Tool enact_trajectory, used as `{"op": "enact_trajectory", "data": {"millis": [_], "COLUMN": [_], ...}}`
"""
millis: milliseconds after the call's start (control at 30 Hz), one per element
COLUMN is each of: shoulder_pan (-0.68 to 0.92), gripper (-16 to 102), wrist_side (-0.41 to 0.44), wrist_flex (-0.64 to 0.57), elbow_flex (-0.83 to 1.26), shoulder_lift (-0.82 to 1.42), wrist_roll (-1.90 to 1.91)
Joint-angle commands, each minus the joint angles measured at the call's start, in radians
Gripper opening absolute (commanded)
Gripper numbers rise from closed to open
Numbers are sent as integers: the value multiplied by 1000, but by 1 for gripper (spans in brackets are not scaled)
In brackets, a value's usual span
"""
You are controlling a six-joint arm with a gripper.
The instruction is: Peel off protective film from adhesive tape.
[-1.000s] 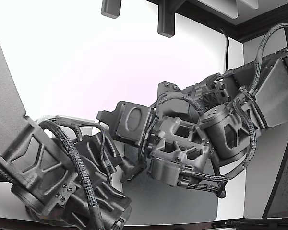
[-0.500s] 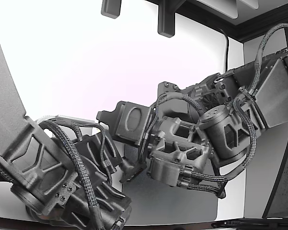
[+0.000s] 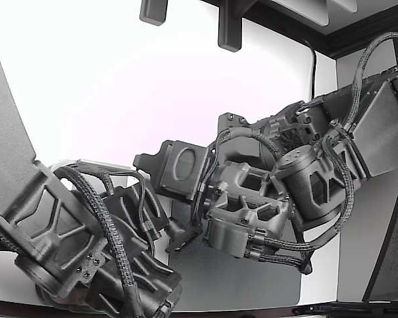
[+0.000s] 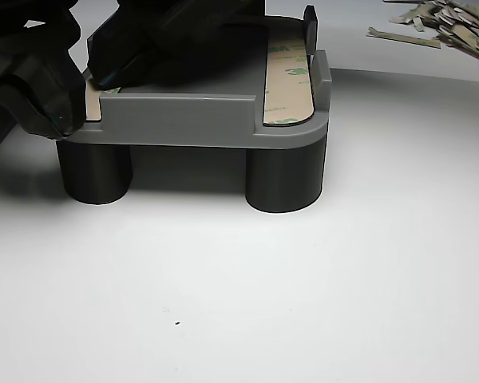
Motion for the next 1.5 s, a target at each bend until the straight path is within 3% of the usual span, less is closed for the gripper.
{"op": "enact_trajectory", "data": {"millis": [0, 1467], "shoulder_pan": [-6, -11], "gripper": [-11, -11], "wrist_side": [-5, 2], "wrist_flex": [-6, -118], "elbow_flex": [-32, 41], "shoulder_lift": [23, 71], "wrist_roll": [2, 2]}}
